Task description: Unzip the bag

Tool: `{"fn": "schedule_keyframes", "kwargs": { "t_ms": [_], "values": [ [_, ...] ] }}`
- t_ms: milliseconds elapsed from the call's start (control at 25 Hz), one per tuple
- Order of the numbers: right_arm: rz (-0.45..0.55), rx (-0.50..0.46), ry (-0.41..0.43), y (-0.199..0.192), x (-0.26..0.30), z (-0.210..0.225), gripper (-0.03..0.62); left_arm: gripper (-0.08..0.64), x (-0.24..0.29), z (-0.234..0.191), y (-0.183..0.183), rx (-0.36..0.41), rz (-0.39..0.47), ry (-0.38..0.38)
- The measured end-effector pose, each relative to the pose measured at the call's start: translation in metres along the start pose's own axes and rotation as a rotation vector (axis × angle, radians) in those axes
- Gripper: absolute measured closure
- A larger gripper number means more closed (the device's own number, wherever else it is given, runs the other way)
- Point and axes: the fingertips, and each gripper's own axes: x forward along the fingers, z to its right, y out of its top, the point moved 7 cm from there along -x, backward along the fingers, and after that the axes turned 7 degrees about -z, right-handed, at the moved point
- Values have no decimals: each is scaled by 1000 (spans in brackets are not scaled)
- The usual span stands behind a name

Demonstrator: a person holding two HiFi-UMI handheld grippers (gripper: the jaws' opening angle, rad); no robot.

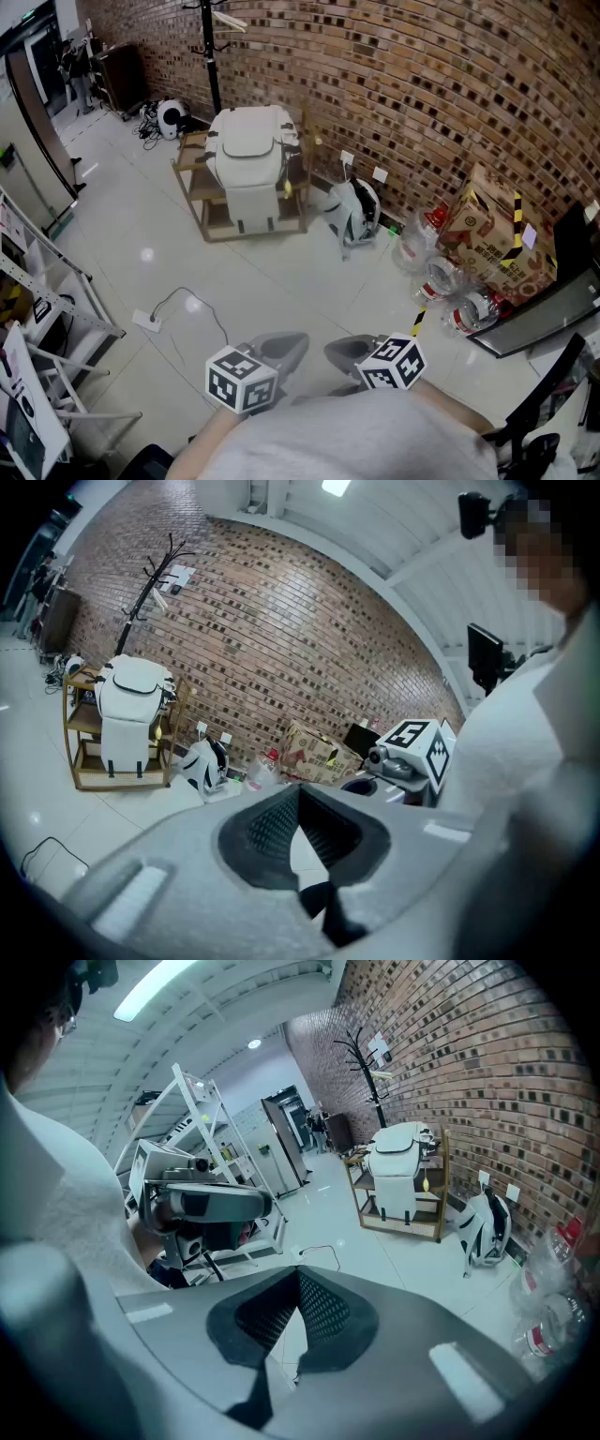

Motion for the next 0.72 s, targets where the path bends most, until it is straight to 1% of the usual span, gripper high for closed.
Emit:
{"fn": "schedule_keyframes", "kwargs": {
  "t_ms": [120, 240, 400, 520, 600, 720],
  "values": [
    [-28, -4, 11, -4, 9, -11, 594, 559, -6, -3, -8, -21, -8, -7],
    [-43, -21, 16, 1, 12, -13, 594, 558, -4, -8, -2, -28, 5, -20],
    [-41, -19, 4, 11, 8, 0, 594, 559, 6, -13, 10, -19, 14, -33],
    [-14, -7, 3, 22, 12, 21, 594, 558, 16, -30, 15, -50, -3, -28],
    [23, -7, 31, 34, 18, 35, 594, 558, 20, -45, 19, -69, -11, -16],
    [32, -6, 98, 56, 34, 58, 594, 558, 27, -75, 26, -100, -33, 34]
  ]
}}
